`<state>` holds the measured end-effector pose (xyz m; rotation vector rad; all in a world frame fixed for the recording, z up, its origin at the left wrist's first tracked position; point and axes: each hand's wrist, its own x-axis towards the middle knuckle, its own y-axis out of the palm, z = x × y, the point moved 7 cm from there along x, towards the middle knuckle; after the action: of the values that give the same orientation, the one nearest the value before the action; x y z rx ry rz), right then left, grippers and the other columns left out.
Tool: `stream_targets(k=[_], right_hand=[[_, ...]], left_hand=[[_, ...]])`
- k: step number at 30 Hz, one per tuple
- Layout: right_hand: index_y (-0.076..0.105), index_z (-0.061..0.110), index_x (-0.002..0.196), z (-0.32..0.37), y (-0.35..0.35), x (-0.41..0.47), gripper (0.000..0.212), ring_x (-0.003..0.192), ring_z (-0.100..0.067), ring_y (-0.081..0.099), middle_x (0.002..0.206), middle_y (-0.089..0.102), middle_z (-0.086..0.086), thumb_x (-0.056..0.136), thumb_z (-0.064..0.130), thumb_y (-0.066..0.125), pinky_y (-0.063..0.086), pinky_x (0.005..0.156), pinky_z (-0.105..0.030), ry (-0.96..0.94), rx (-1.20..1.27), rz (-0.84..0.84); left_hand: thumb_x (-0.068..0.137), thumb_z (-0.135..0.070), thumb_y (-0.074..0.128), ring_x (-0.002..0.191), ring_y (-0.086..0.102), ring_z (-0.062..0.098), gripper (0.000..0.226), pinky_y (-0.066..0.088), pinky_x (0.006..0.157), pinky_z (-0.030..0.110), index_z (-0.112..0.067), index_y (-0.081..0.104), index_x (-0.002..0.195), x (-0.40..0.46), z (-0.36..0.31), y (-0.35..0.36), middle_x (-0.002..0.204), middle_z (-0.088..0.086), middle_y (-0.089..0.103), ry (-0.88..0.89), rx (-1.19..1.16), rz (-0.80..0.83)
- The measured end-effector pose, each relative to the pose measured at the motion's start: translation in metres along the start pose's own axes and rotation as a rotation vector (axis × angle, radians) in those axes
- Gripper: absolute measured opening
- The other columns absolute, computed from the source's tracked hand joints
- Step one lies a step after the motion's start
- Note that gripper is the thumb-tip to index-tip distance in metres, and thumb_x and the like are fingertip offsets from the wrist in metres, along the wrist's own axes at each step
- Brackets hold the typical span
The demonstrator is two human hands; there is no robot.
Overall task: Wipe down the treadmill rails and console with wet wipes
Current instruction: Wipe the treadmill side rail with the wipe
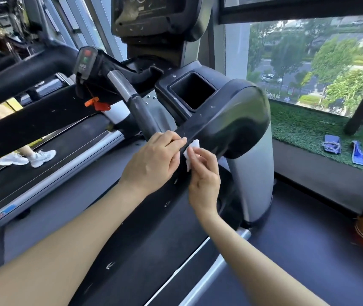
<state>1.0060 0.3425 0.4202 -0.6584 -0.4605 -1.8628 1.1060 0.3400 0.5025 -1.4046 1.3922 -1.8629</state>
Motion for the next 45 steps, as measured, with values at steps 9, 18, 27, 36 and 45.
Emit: stream_targets(k=[9, 18, 27, 36, 45], right_hand=[[0.063, 0.012, 0.123, -0.037, -0.01, 0.018, 0.042, 0.092, -0.007, 0.054, 0.108, 0.049, 0.006, 0.09, -0.007, 0.046, 0.038, 0.089, -0.01, 0.298, 0.048, -0.128], [0.063, 0.005, 0.121, -0.079, -0.021, 0.037, 0.035, 0.087, 0.008, 0.049, 0.109, 0.045, 0.004, 0.093, -0.006, 0.045, 0.037, 0.088, -0.011, 0.357, 0.009, -0.183], [0.062, 0.013, 0.123, -0.035, -0.004, -0.036, 0.045, 0.088, 0.011, 0.05, 0.111, 0.045, 0.01, 0.09, -0.013, 0.045, 0.035, 0.088, -0.005, 0.422, 0.114, -0.09], [0.054, 0.009, 0.113, -0.138, -0.018, 0.054, 0.019, 0.081, -0.008, 0.046, 0.089, 0.047, 0.009, 0.1, 0.009, 0.041, 0.037, 0.071, -0.005, 0.92, 0.251, -0.345], [0.057, 0.011, 0.128, -0.152, -0.008, 0.031, 0.032, 0.098, -0.012, 0.058, 0.118, 0.063, -0.001, 0.098, 0.01, 0.047, 0.045, 0.095, -0.023, 1.098, 0.346, -0.355]], left_hand=[[0.092, -0.024, 0.038, 0.096, 0.051, 0.02, 0.041, 0.054, 0.069, 0.045, -0.012, 0.061, 0.124, -0.001, 0.0, 0.001, 0.11, -0.001, 0.059, 0.016, -0.007, -0.02], [0.093, -0.023, 0.039, 0.094, 0.051, 0.02, 0.039, 0.054, 0.069, 0.045, -0.012, 0.062, 0.123, -0.001, 0.0, 0.001, 0.109, -0.001, 0.059, 0.024, -0.012, -0.027], [0.093, -0.023, 0.042, 0.095, 0.048, 0.019, 0.038, 0.054, 0.067, 0.045, -0.013, 0.061, 0.125, -0.001, 0.001, 0.002, 0.111, -0.001, 0.057, 0.029, -0.004, -0.029], [0.093, -0.023, 0.041, 0.094, 0.048, 0.017, 0.038, 0.054, 0.068, 0.043, -0.013, 0.061, 0.124, -0.001, 0.002, 0.0, 0.109, -0.002, 0.058, 0.035, -0.014, -0.037], [0.093, -0.024, 0.039, 0.095, 0.048, 0.017, 0.04, 0.054, 0.069, 0.044, -0.012, 0.062, 0.124, -0.001, 0.002, 0.0, 0.108, -0.002, 0.058, 0.029, -0.046, -0.041]])
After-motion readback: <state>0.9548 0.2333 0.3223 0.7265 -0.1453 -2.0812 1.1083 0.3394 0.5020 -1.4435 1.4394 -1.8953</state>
